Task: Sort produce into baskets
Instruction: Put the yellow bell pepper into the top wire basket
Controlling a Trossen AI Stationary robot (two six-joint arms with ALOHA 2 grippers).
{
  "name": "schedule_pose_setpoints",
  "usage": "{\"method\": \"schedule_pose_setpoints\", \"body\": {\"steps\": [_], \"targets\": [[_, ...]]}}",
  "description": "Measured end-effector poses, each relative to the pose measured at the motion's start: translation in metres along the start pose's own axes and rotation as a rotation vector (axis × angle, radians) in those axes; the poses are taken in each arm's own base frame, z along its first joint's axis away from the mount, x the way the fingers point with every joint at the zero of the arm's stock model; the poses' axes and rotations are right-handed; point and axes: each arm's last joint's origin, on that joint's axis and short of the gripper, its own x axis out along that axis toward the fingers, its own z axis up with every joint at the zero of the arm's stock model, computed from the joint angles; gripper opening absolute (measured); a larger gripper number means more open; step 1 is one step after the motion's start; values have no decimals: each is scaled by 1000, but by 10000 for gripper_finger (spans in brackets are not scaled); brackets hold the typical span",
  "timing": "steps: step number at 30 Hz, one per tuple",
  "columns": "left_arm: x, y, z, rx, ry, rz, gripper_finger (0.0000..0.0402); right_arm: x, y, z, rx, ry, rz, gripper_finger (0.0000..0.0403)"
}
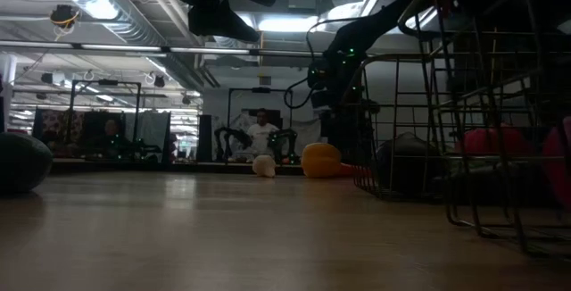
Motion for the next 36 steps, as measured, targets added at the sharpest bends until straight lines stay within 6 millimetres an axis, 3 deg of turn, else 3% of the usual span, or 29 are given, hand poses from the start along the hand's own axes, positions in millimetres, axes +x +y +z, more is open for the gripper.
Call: {"method": "schedule_pose_setpoints", "body": {"steps": [6, 18, 25, 30, 36], "targets": [[0, 0, 0, 0, 0, 0, 392, 1, 0, 2, -11, -20, 8, 7], [0, 0, 0, 1, 0, 0, 392, 0, -1, 22, -122, -275, 11, 7], [0, 0, 0, -8, -4, -1, 392, -3, -1, 24, -127, -282, -11, 7], [0, 0, 1, -54, -6, -2, 392, -30, 4, 23, -135, -274, -83, 7], [1, 1, 1, -24, -8, 4, 392, -86, 20, 20, -72, -321, -190, 7]]}}
